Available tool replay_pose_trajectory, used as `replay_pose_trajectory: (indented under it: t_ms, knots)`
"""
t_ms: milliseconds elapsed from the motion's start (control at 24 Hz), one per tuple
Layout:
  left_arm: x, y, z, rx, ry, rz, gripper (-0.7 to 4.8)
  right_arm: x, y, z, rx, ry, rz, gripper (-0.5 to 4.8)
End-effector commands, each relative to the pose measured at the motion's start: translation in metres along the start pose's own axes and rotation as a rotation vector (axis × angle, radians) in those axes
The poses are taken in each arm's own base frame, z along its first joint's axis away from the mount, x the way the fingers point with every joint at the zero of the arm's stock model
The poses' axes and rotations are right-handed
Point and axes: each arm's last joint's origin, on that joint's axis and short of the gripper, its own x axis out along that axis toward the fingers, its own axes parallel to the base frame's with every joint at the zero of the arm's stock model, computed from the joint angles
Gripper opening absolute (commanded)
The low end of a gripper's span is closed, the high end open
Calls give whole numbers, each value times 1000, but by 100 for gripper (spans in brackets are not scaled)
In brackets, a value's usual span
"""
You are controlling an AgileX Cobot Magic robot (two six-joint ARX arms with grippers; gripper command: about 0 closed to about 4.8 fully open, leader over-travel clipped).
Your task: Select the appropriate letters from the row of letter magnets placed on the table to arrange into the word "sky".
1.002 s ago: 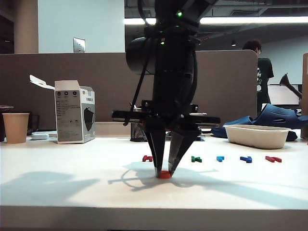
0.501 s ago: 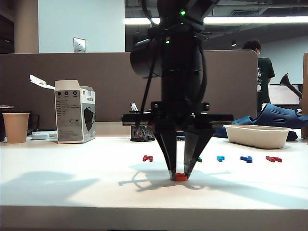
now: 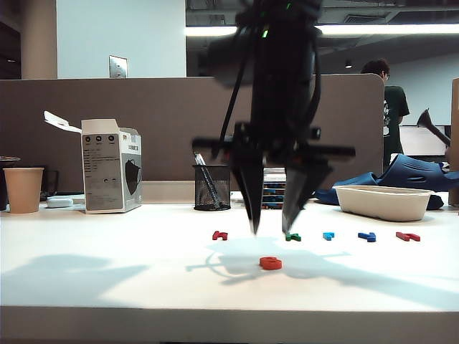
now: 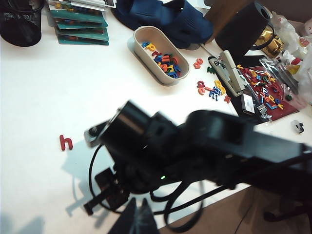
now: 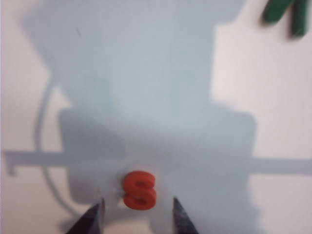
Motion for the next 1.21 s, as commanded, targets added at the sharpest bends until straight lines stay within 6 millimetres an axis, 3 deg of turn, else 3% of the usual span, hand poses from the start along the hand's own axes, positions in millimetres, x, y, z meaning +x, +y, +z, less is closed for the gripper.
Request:
replay_pose_trajectory:
  t_ms: [42,459,626,877,1211]
  knots:
    - [-2,0,2,-2,-15,-4,-5,-14,-7,8,15,-89,21,175]
    - [-2,0,2,-2,-15,-5,-5,-15,-51,40,84,-233,24,176]
    - [-2,0,2,-2,-15,-4,-5,-3,-62,50,116,-237,39,176]
    - [-2,0,2,-2,-15,-4,-5,26,-61,58,114,-189,25,176]
    - [-2,0,2,-2,-15,-4,-5,39,-59,65,115,-165,14,175]
